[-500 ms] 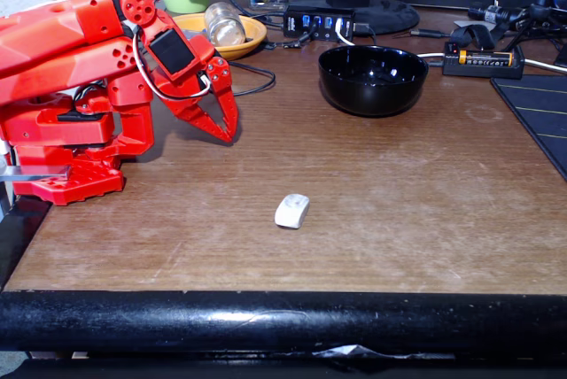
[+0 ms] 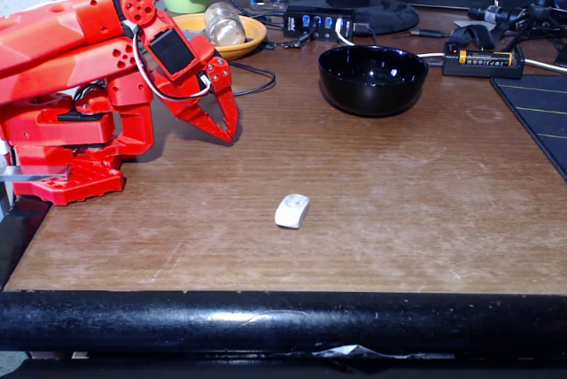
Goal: Ramasse la gomme et mets-la dans le bol.
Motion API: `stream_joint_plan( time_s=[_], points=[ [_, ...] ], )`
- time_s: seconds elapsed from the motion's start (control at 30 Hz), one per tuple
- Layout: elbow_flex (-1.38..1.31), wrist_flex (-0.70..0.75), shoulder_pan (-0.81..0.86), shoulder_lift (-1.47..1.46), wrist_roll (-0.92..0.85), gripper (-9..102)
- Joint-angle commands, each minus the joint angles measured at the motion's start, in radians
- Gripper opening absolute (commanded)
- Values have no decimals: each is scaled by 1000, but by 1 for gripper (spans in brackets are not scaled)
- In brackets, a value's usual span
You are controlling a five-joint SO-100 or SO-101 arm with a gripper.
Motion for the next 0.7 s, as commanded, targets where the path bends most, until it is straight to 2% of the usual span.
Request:
stream_joint_plan(
  time_s=[0.0,0.17,0.4,0.57,0.67],
  points=[
    [15,17,-6,11,-5,-5],
    [15,15,-8,11,-9,-2],
    [-34,-46,12,-44,-86,-3],
    [-241,-156,20,-411,-118,-5],
    [-410,-167,28,-629,-175,-6]
  ],
)
